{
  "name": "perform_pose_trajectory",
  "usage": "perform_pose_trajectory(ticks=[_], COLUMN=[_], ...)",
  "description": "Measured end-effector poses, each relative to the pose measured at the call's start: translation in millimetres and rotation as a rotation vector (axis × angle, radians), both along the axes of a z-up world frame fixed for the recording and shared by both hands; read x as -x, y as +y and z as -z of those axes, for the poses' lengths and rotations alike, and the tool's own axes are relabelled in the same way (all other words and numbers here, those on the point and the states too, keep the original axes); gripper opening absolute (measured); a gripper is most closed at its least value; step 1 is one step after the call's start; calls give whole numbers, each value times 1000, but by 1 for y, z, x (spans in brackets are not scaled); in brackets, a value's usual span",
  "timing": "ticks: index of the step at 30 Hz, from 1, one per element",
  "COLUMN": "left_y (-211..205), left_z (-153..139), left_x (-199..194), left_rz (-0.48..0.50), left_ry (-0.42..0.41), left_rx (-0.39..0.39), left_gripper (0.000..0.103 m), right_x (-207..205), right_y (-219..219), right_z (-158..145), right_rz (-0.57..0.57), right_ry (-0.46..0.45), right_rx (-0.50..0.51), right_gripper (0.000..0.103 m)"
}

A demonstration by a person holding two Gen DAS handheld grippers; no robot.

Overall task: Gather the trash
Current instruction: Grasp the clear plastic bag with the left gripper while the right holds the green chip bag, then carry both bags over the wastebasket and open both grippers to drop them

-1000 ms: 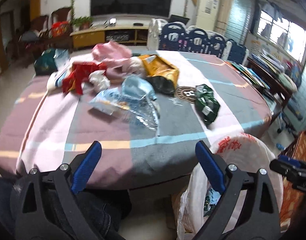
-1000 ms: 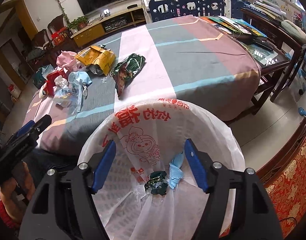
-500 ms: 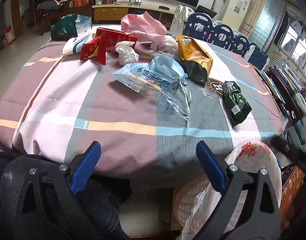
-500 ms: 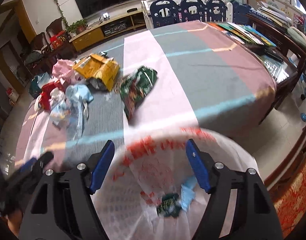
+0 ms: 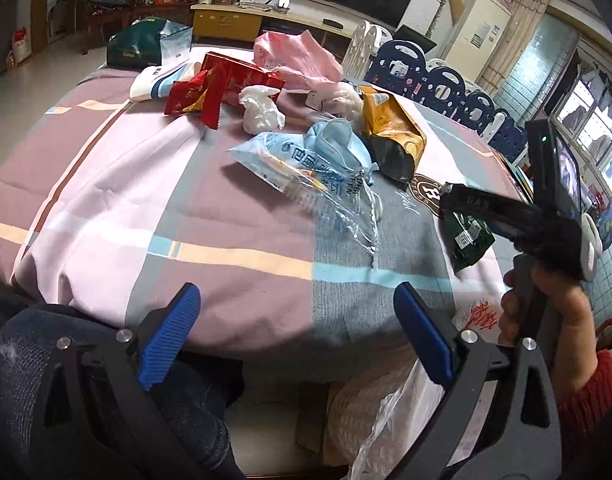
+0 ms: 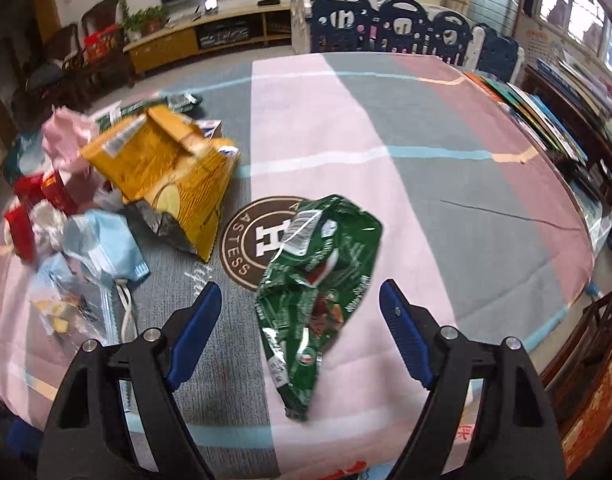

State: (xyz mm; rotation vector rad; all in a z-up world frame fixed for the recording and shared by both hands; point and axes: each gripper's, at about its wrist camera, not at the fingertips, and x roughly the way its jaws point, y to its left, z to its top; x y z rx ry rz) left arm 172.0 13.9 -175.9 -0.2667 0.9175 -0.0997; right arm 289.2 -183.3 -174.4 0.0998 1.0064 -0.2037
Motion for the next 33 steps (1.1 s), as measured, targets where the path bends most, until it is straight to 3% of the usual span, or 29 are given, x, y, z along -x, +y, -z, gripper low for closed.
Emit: perform_pose_trajectory(ticks=[1,3,6,9,13,15,19,21,22,24,27,33], left_y=[1,1,6,3,2,3,-4,-12,-14,-14,-10,-2], left_z=[1,1,-7,-14,7,17,25,30,32,32,21,-20], left_x=[-1,-4,-14,-40,-87,-104,-119,-124,-124,-118,-102,-54], left_rz=[-6,-10,-7,-2,12,-11,27,76,101,120,126,97], left_ry=[-1,-6,-56,-91,58,105,108,109,109,82,11,-142], left_rx=[0,-2,53,7,49,59,44,21,28,52,68,-4], left_gripper=[97,97,97,97,93,78,64,34,25,13,5,3], right_x=[0,3,11,32,67,88,124,135,139,148,159,174], right_y=[4,8,8,5,-1,-4,-1,0,0,-3,-8,-7], right_z=[3,9,11,2,-12,-19,-36,-44,-47,-54,-61,-63], right_rz=[-12,-38,-58,-51,-25,-22,-51,-73,-79,-80,-59,-54], right_ry=[4,11,-17,-64,-106,-131,-174,-185,-190,-207,-230,-236], right_rx=[13,13,-11,-70,-163,-203,-207,-168,-155,-146,-151,-119], right_gripper=[72,38,32,32,32,32,32,32,32,32,32,32])
